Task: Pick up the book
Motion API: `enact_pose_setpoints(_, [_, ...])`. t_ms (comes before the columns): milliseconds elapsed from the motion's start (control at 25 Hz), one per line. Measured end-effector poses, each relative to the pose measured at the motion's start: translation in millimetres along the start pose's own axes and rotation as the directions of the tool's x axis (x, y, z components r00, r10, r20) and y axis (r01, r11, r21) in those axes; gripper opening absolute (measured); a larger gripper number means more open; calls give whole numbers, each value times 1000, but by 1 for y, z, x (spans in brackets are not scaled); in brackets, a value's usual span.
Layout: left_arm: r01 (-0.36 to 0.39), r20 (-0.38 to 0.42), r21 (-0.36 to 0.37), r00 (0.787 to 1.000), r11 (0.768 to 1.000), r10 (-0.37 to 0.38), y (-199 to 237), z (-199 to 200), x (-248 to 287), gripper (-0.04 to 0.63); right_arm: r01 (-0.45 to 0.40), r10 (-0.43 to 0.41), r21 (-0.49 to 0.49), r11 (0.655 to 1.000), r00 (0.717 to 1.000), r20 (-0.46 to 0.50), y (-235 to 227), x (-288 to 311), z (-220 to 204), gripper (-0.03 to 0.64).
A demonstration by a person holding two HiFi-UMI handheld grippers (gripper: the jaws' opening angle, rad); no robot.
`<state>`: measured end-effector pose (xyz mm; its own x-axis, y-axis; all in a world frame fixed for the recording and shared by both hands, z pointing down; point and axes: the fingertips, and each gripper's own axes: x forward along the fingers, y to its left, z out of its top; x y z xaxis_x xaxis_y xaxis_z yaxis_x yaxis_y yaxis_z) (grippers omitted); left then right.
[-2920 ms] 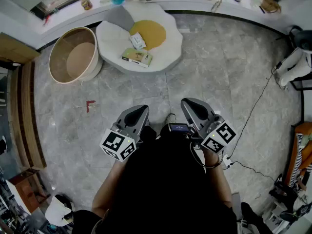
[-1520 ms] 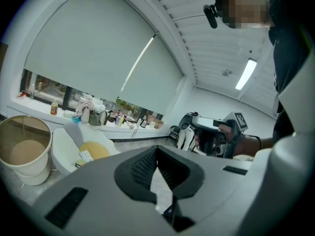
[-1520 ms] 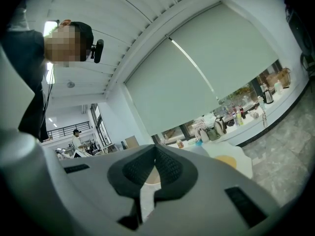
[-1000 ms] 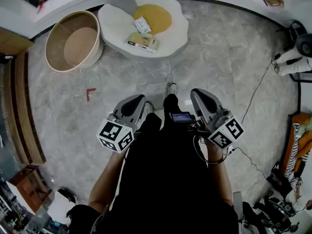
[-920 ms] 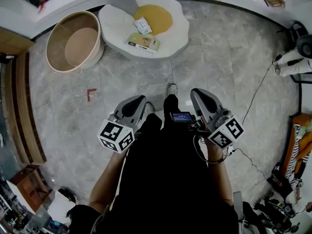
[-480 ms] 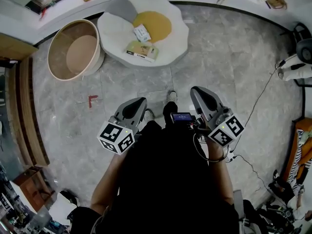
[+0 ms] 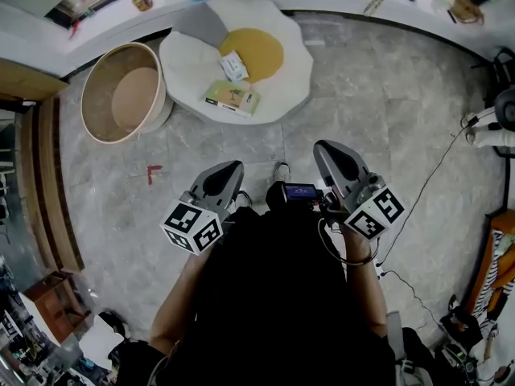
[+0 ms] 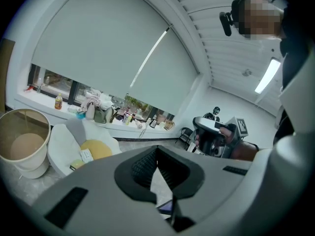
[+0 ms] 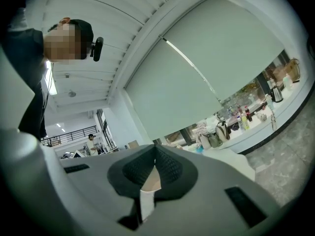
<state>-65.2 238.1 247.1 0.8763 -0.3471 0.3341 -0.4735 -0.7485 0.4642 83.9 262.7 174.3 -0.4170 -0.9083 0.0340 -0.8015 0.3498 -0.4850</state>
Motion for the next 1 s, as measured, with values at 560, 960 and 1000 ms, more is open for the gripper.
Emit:
enact_pose_setpoints(560, [-57,16,-116,998,992,59,-6,8,51,15,-69,71,46,997,996,-48,-59,6,16,17])
enact_pose_setpoints(960, [-118,8,-140,993,983,120,20,6,41,15,-98,106,88,991,990,-94,-56,29,-1,17])
enact_pose_setpoints(1000, [-117,4,-141,993,983,119,25,6,41,15,-94,103,90,991,990,-96,-57,32,-2,17])
